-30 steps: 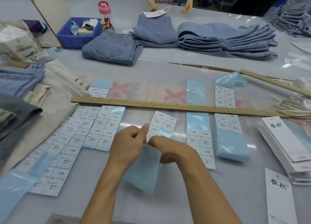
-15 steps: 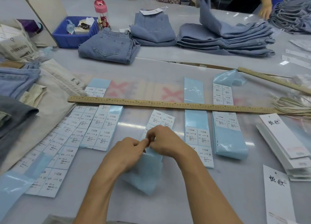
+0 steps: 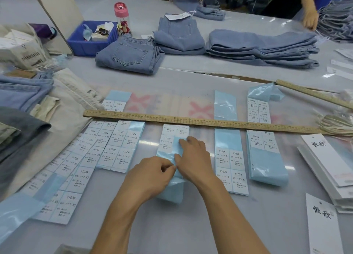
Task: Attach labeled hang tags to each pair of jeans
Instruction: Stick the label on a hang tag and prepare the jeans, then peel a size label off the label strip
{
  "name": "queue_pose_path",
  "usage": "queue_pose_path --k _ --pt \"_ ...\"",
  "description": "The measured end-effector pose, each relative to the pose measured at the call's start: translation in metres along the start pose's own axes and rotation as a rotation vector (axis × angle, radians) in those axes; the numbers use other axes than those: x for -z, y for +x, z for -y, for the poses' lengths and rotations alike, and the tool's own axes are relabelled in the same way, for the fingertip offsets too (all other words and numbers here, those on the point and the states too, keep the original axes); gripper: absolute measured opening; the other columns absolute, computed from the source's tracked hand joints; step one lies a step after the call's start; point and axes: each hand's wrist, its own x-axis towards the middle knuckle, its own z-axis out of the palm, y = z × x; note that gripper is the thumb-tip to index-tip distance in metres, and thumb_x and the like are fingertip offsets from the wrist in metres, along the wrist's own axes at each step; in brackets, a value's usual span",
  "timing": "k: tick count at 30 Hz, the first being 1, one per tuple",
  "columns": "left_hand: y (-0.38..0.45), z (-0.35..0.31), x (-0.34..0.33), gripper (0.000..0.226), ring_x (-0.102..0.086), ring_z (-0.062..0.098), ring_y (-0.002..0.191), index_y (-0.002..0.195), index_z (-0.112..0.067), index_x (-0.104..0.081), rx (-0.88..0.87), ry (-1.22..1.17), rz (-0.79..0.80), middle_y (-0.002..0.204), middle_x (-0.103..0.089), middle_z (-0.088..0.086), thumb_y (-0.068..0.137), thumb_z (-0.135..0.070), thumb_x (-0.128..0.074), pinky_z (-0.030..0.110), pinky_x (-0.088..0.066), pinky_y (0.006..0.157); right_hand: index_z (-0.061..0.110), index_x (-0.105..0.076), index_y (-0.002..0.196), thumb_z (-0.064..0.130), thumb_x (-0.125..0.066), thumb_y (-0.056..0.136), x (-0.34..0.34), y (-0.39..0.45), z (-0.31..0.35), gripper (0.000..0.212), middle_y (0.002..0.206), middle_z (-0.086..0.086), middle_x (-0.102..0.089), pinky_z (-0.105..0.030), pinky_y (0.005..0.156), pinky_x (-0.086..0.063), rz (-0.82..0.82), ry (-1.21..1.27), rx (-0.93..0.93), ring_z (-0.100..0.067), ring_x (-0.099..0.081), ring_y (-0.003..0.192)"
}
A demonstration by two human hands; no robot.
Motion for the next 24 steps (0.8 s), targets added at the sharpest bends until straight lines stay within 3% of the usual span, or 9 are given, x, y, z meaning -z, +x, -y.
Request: queue_pose_path --k 2,4,7,11,16,18,21,24 --pt "0.0 0.0 -0.001 0.028 -0.066 0.011 0.089 0.092 -0.035 -0.073 -0.013 -0.04 0.056 0.091 -0.071 -0.01 0.094 -0.048 -0.049 0.041 -0.056 0.085 0.016 -0.038 0.153 0.027 -0.049 0.101 -0.004 0.001 0.001 0.054 0.163 -0.004 -0.029 -0.037 0.118 -0.024 0.013 0.096 0.055 -0.024 -0.023 0.149" --pt "0.0 0.0 -0.003 0.025 -0.06 0.009 0.108 0.102 -0.042 -0.073 -0.052 -0.009 0.067 0.113 -0.064 -0.017 0.095 -0.045 -0.049 0.038 -0.052 0.094 0.015 -0.04 0.153 0.021 -0.049 0.102 -0.005 0.001 0.002 0.052 0.162 -0.004 -0.032 -0.033 0.122 -0.02 -0.014 0.204 0.078 -0.021 -0.025 0.149" --pt "0.003 0.003 -0.008 0.034 -0.038 0.013 0.134 0.13 -0.045 -0.063 -0.084 0.185 0.076 0.15 -0.04 -0.016 0.101 -0.047 -0.044 0.036 -0.042 0.105 0.015 -0.056 0.138 0.013 -0.048 0.101 -0.001 0.003 0.003 0.038 0.147 -0.002 -0.05 -0.032 0.115 -0.032 -0.141 0.311 0.053 -0.02 -0.041 0.137" --pt "0.007 0.005 -0.012 0.042 -0.03 0.019 0.144 0.139 -0.044 -0.052 -0.025 0.273 -0.012 0.161 -0.031 -0.011 0.102 -0.058 -0.035 0.042 -0.038 0.109 0.019 -0.066 0.125 0.014 -0.049 0.101 0.012 0.002 0.012 0.03 0.129 0.001 -0.062 -0.034 0.105 -0.044 -0.189 0.43 0.048 -0.016 -0.054 0.121" --pt "0.006 -0.007 -0.013 0.048 -0.038 0.019 0.142 0.144 -0.041 -0.047 -0.018 0.307 -0.147 0.159 -0.037 -0.007 0.102 -0.06 -0.033 0.043 -0.035 0.11 0.018 -0.073 0.112 0.012 -0.052 0.098 0.056 -0.001 0.048 0.025 0.106 0.007 -0.073 -0.03 0.094 -0.053 -0.239 0.64 0.161 -0.007 -0.065 0.097" --pt "0.001 -0.019 -0.012 0.039 -0.046 0.018 0.136 0.135 -0.038 -0.058 -0.093 0.284 -0.266 0.151 -0.049 -0.006 0.102 -0.052 -0.041 0.042 -0.037 0.108 0.019 -0.073 0.11 0.013 -0.053 0.097 0.082 -0.002 0.061 0.025 0.097 0.01 -0.071 -0.028 0.087 -0.054 -0.275 0.616 0.261 -0.008 -0.066 0.09" --pt "-0.01 -0.032 -0.009 0.019 -0.064 0.024 0.109 0.103 -0.025 -0.076 -0.216 0.143 -0.444 0.116 -0.072 -0.002 0.098 -0.033 -0.06 0.042 -0.046 0.091 0.024 -0.071 0.114 0.02 -0.053 0.1 0.12 -0.004 0.053 0.023 0.1 0.006 -0.071 -0.029 0.082 -0.053 -0.15 0.293 0.398 -0.012 -0.064 0.089" --pt "-0.019 -0.042 -0.008 0.012 -0.067 0.025 0.088 0.09 -0.025 -0.074 -0.256 0.07 -0.494 0.094 -0.073 -0.006 0.095 -0.031 -0.065 0.037 -0.046 0.076 0.026 -0.071 0.117 0.025 -0.057 0.1 0.154 -0.004 -0.002 0.022 0.11 0.002 -0.072 -0.033 0.086 -0.052 0.051 -0.166 0.401 -0.015 -0.063 0.095"
